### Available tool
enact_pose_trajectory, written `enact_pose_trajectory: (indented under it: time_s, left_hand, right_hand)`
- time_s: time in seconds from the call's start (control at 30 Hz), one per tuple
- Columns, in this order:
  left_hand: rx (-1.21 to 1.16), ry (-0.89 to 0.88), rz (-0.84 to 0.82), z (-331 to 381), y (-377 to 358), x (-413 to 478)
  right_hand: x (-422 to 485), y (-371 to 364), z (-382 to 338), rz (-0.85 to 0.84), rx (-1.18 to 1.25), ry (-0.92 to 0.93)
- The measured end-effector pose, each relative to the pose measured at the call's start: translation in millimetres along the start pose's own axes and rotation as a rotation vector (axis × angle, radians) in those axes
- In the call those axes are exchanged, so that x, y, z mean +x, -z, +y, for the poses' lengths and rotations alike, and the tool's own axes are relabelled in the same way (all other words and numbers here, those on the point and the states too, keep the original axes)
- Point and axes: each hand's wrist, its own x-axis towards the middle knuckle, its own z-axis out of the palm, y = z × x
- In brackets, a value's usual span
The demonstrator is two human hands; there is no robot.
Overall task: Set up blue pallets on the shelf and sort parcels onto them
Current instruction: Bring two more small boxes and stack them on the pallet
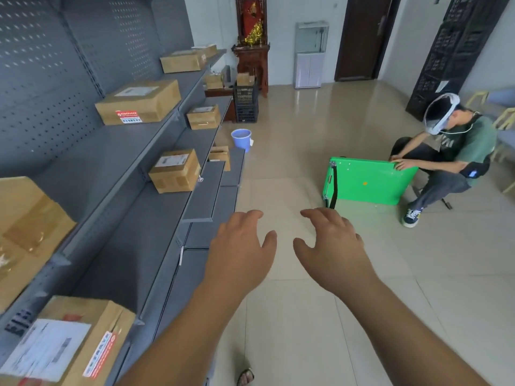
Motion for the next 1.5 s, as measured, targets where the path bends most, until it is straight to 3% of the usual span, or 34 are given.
enact_pose_trajectory:
  time_s: [0.3, 0.63, 1.07, 1.5]
  left_hand:
    - [0.038, -0.074, -0.01, -32, 7, 196]
    - [0.079, -0.136, -0.093, -25, -30, 374]
    - [0.07, -0.022, 0.006, 18, -92, 623]
    - [-0.012, 0.006, 0.047, -32, -108, 880]
  right_hand:
    - [180, -27, -24, 0.034, -0.091, -0.085]
    - [355, -52, 3, 0.057, -0.124, -0.163]
    - [645, -48, 61, 0.027, -0.086, -0.1]
    - [893, -105, 26, -0.005, -0.162, -0.013]
